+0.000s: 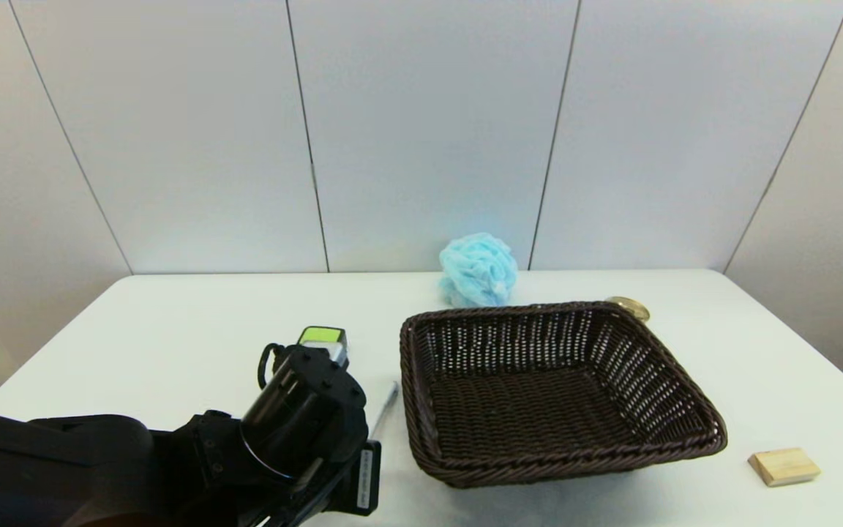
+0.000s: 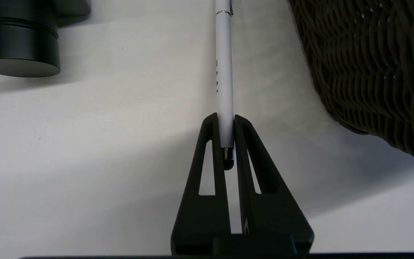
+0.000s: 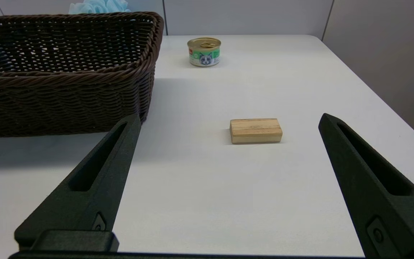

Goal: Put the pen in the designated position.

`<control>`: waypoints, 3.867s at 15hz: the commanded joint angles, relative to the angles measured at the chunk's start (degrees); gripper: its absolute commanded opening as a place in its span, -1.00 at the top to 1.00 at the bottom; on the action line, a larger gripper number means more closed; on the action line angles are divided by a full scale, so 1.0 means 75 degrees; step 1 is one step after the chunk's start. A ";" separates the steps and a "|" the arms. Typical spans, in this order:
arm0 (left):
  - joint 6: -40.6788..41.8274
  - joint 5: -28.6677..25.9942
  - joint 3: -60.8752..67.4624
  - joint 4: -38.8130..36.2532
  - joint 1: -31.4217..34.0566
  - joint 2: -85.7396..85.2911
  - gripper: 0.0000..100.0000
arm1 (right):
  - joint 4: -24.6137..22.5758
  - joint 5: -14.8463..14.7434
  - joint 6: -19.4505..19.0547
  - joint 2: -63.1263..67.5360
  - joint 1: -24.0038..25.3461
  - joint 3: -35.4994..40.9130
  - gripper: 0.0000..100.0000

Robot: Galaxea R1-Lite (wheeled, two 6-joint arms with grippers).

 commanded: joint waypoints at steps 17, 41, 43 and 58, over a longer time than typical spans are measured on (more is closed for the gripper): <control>0.0438 0.0709 -0.0018 0.2397 0.0333 -0.2006 -1.00 | -0.0006 -0.0008 -0.0001 0.0008 0.0003 0.0012 -1.00; 0.5899 -0.2174 0.3685 0.3170 0.6344 -1.0772 -1.00 | 0.0006 0.0004 -0.0001 0.0008 0.0003 0.0012 -1.00; 0.5899 -0.2174 0.4002 0.2994 0.6344 -1.0842 -1.00 | -0.0006 -0.0008 -0.0001 0.0008 0.0003 0.0012 -1.00; 0.5853 -0.2549 0.5244 0.1248 0.6884 -1.2963 -1.00 | -0.0006 -0.0008 -0.0001 0.0008 0.0003 0.0012 -1.00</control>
